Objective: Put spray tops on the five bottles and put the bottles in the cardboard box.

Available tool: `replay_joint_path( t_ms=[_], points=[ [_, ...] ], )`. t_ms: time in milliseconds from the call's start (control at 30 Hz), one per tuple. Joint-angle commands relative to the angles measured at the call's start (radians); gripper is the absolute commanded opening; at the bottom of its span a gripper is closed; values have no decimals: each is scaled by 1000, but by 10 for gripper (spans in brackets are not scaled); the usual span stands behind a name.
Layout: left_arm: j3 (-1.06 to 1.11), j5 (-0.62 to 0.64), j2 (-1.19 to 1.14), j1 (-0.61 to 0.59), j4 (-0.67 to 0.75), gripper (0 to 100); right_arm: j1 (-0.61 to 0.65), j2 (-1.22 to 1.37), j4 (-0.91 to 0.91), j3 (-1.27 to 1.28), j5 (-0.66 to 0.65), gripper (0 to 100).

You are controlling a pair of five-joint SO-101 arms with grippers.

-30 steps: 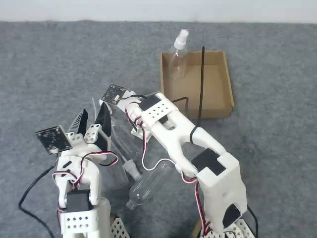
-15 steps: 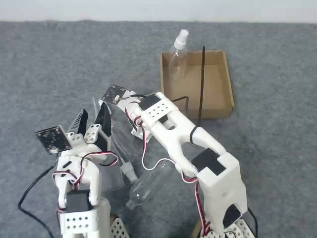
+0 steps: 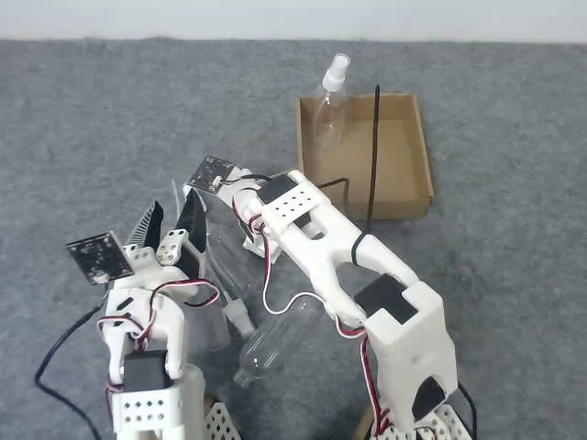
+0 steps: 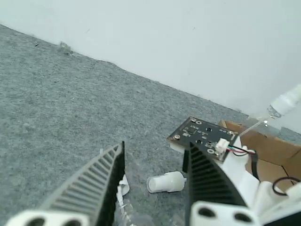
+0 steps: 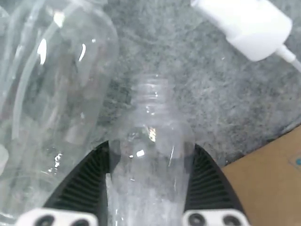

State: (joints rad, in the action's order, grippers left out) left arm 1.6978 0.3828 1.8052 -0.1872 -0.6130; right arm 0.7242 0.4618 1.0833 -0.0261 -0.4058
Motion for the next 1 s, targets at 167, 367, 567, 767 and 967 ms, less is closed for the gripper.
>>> replay_joint_path(
  t_ms=[167, 367, 567, 767, 967],
  points=[
    [-13, -5, 20, -6, 26, 187, -5, -70, 35, -61, -8, 41],
    [-13, -5, 20, -6, 25, 187, -7, -131, 85, -60, -6, 41],
    [-13, -6, 20, -6, 25, 187, -7, -147, 87, -60, -6, 41],
    [-13, -6, 20, -6, 25, 187, -5, -202, 125, -60, -6, 41],
    [-13, -6, 20, -6, 25, 187, -5, -237, 148, -60, -5, 41]
  ],
)
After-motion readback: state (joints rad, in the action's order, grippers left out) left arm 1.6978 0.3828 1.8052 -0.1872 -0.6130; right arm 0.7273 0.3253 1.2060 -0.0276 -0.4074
